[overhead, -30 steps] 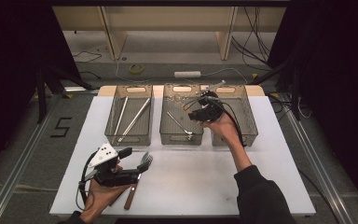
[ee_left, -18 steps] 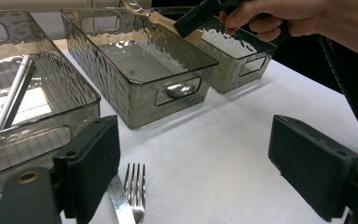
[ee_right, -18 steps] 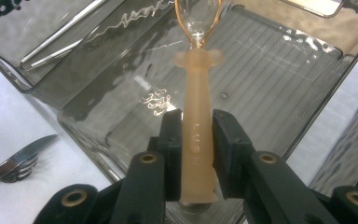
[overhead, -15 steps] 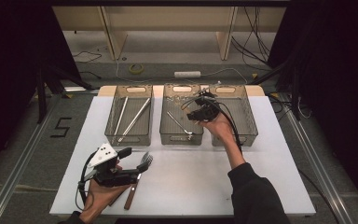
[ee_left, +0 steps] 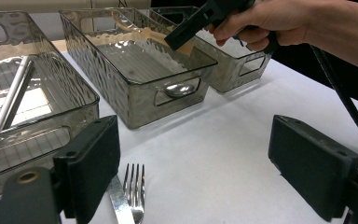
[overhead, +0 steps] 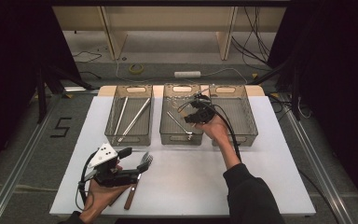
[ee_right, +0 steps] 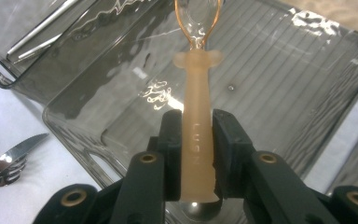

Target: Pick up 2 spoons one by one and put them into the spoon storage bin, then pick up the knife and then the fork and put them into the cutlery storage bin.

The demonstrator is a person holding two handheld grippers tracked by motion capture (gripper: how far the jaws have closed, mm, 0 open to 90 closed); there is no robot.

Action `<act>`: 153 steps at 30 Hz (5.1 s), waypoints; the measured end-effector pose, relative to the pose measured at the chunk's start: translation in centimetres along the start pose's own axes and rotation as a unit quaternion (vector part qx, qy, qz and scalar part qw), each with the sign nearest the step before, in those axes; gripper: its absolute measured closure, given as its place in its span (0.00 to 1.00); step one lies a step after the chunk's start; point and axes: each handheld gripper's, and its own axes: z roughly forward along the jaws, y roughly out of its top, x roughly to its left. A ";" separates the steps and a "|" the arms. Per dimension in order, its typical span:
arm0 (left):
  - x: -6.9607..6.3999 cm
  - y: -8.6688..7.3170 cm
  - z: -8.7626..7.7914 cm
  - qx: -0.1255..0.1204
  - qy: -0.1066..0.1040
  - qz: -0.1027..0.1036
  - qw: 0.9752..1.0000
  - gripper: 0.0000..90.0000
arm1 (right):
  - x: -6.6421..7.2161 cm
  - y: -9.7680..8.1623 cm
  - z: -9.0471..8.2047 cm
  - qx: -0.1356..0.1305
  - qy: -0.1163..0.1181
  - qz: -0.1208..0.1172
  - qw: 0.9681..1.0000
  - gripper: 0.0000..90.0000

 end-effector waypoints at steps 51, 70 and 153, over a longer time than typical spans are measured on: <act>0.6 0.0 0.7 0.058 0.029 -0.009 0.998 0.18 | 2.1 -9.3 -7.5 -0.091 0.081 -0.023 0.992 0.43; 0.2 -0.1 1.0 0.131 0.043 -0.001 0.990 0.18 | 2.9 -14.3 -9.1 -0.133 0.095 -0.032 0.986 0.38; -0.4 -4.7 1.8 0.382 0.056 0.027 0.922 0.60 | 4.3 -19.6 -10.6 -0.146 0.099 -0.020 0.984 0.31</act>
